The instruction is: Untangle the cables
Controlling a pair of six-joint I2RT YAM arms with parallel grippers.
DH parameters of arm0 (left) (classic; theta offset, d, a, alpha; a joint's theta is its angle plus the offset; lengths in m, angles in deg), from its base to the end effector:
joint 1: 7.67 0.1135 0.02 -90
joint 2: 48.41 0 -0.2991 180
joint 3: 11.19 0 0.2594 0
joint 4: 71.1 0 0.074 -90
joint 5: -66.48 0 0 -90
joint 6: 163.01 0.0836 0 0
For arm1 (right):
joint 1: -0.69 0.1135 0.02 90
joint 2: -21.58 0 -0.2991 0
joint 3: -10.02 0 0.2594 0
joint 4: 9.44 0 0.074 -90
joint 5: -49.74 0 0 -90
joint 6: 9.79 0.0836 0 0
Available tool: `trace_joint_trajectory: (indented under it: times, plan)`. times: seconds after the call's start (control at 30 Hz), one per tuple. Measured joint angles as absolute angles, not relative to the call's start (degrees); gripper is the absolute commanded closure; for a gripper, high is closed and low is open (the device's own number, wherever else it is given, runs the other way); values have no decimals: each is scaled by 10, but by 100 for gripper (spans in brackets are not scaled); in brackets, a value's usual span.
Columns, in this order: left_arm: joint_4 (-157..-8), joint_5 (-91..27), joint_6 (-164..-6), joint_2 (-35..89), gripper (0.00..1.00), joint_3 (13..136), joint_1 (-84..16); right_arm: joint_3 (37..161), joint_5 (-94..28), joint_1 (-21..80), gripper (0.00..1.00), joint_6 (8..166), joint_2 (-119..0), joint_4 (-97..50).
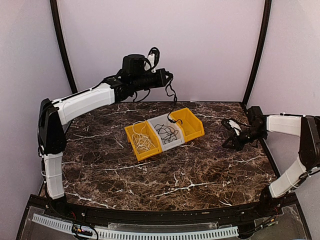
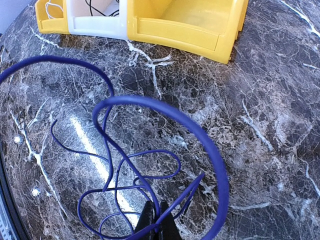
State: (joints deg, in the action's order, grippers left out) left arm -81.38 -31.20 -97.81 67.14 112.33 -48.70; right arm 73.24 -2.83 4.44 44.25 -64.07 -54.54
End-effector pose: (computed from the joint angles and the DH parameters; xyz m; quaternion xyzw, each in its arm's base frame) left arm 0.4171 -0.3778 0.4130 0.1475 0.7058 -0.4161 0.5540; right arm 0.2868 0.0697 0.1830 -0.3743 0.8525 0.2512 0.2646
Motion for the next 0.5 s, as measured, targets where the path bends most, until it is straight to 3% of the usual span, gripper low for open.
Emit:
trace_joint_trajectory:
  times: [0.5]
  plan:
    - [-800,-331,-979,667,100,1153,-487,730,-28,44,100,443,-645,-541]
